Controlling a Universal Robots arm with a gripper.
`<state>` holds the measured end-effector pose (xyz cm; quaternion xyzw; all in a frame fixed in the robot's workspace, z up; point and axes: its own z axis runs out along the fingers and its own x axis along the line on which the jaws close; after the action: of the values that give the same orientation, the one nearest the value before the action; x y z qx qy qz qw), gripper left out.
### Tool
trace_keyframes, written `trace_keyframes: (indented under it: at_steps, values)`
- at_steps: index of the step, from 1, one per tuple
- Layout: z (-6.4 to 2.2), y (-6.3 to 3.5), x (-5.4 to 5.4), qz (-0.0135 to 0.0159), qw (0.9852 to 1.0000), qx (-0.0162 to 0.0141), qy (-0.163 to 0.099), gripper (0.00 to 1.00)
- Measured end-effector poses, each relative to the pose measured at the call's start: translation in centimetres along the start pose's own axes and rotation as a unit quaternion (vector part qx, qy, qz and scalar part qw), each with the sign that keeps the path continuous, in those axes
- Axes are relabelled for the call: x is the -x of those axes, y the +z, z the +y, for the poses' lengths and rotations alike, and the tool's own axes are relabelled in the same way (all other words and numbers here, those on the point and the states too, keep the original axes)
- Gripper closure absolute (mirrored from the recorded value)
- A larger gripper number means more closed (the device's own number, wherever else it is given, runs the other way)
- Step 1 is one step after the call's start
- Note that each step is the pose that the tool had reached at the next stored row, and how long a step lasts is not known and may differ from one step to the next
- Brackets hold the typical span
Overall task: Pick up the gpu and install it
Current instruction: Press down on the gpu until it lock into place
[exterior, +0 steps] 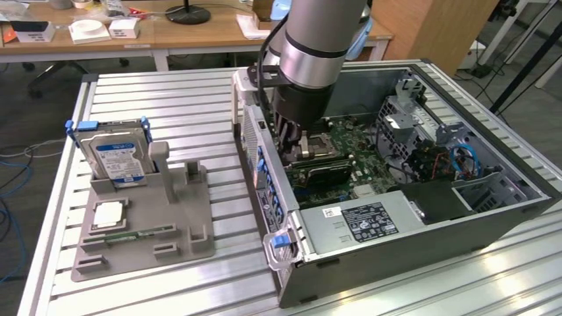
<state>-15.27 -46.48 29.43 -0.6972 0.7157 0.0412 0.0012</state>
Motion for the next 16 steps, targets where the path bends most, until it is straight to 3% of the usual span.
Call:
trace_keyframes:
  at_steps: [16]
  values:
    - [0.10,0.01,-0.17,0.0000,1.0000,0.0000,0.000,0.89]
